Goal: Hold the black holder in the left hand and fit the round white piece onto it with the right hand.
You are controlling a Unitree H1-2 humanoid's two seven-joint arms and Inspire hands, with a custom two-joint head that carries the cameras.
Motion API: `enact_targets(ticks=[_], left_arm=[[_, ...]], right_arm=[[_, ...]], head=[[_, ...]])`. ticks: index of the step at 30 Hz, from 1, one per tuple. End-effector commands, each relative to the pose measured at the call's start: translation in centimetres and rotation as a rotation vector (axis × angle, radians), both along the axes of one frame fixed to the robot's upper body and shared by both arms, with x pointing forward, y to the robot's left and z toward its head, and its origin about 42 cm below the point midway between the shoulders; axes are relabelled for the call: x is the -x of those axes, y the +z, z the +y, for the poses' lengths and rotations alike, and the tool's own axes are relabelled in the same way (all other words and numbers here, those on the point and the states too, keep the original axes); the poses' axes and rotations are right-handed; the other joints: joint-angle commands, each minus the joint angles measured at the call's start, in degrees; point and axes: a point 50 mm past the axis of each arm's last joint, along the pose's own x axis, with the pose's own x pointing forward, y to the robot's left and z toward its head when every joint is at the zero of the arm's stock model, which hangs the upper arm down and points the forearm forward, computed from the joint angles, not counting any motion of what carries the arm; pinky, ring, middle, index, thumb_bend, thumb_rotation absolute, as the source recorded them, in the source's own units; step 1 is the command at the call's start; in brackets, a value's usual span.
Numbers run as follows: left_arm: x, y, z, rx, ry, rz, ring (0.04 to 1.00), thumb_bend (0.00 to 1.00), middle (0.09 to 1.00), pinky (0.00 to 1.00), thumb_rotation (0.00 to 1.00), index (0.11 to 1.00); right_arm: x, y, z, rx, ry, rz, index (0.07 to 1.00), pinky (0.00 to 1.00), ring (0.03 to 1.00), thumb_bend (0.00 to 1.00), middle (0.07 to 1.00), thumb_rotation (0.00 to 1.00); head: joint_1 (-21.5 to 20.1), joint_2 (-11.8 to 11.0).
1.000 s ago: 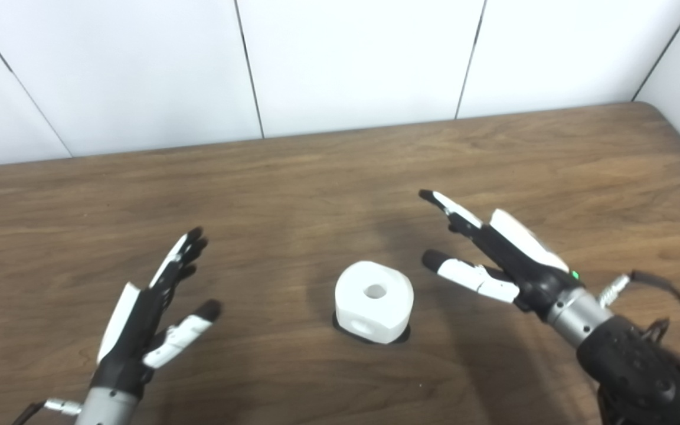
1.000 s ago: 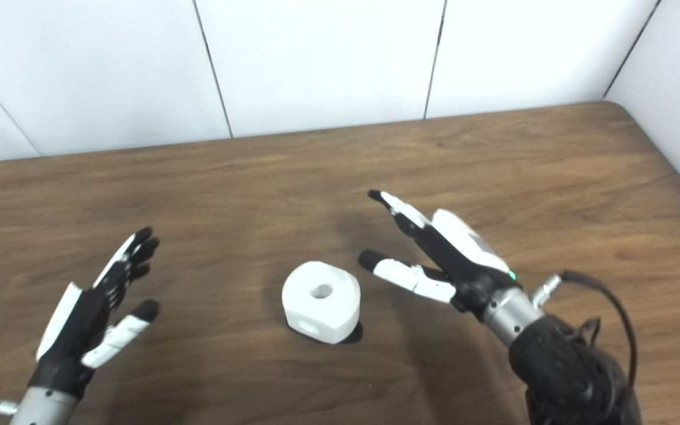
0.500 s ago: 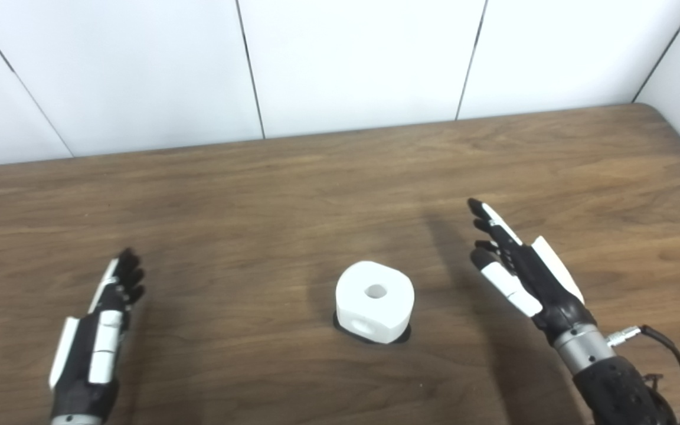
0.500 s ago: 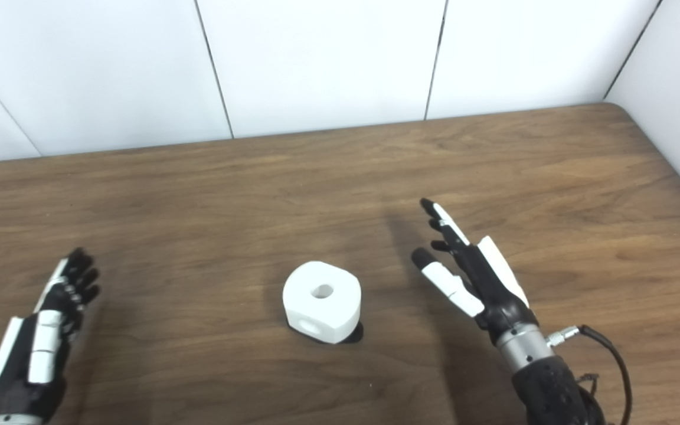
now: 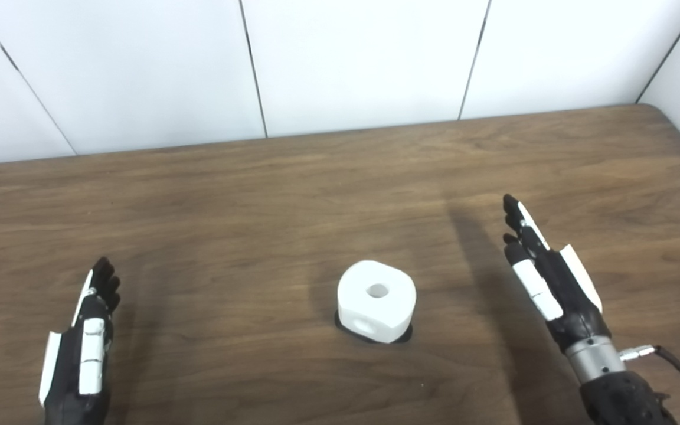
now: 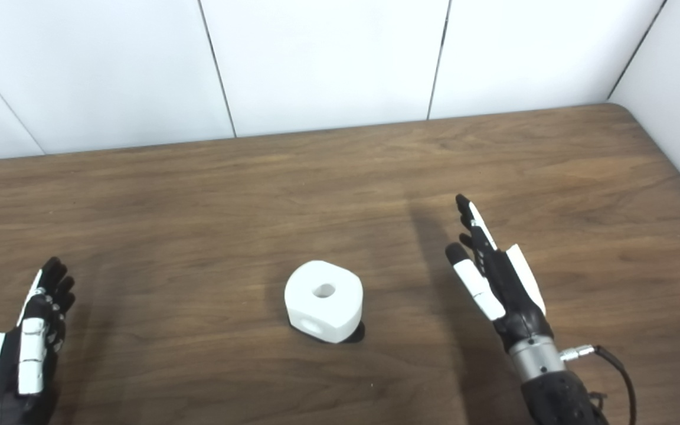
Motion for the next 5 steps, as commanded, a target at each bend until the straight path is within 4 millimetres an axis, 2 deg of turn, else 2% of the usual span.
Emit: enact_targets(ticks=[1, 5], left_arm=[[-0.34, 0.73, 0.3, -0.03, -0.002, -0.063, 0.983, 0.55, 1.0, 0.99, 0.94, 1.0], [-0.45, 0.07, 0.73, -0.003, -0.023, -0.053, 0.998, 0.58, 1.0, 1.0, 0.91, 1.0]], right_arm=[[0.12, 0.68, 0.55, -0.023, 0.003, -0.073, 0.994, 0.97, 1.0, 0.58, 1.0, 1.0], [0.01, 0.59, 0.72, -0.029, 0.013, -0.074, 0.993, 0.97, 1.0, 0.57, 1.0, 1.0]], head=[[-0.1, 0.1], [-0.6, -0.1]])
